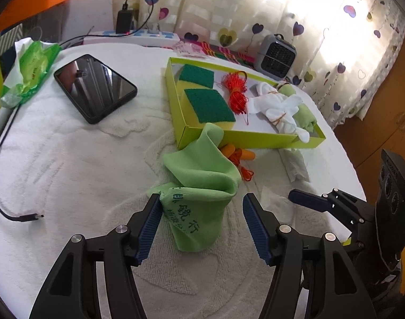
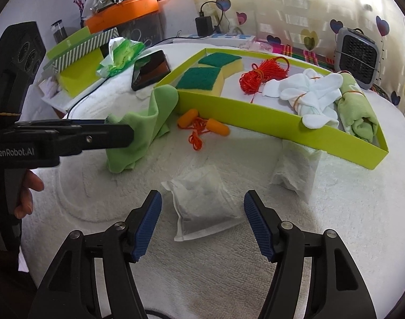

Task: Organize soft objects
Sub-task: 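Grasp the green printed cloth with the left tool while the right tool grasps the white gauze sachet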

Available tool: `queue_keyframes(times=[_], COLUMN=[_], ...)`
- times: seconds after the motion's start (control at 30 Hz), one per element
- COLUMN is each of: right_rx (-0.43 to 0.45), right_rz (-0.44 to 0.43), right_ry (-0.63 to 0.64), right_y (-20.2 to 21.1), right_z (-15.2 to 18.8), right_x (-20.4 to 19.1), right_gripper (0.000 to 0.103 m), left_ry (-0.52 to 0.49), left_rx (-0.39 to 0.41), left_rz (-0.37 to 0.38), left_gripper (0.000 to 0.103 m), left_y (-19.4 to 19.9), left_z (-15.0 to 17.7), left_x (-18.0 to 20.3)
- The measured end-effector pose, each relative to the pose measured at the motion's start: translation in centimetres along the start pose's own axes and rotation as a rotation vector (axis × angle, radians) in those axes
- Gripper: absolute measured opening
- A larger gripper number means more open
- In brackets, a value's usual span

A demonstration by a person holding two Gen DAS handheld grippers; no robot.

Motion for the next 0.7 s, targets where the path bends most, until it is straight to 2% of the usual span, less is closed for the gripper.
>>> queue_keyframes(times=[0.23,0.63,0.7], right_rx=[-0.001,0.004,0.007], right_rz=[0.023,0.035,0.042], right_ry=[0.009,0.026,0.026], right_y=[-0.1,-0.1,-0.1], right_z=[0.0,0.1,0.1], right_x=[-0.1,-0.3,-0.2], right_gripper=[0.065,0.065,0.060], left_ry=[0.003,0.020,0.021], left_rx=[-0.004,0.009,0.011], left_rz=[-0.045,-0.059,-0.062], left_gripper=[0.063,0.062,0.060], left_y=[-1.0,-1.6,-1.7], left_z=[-0.1,-0.3,-0.3], left_x=[-0.3,-0.7,-0.7])
Point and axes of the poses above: each gripper's, at about its wrist camera, not at the fingertips, and y roughly against the way its jaws point, x to its right, z to its underside, the point moved 1 cm from there along -y, roughly the way its jaws point, and after that the axes turned 12 degrees about x, right-handed, at the moved point
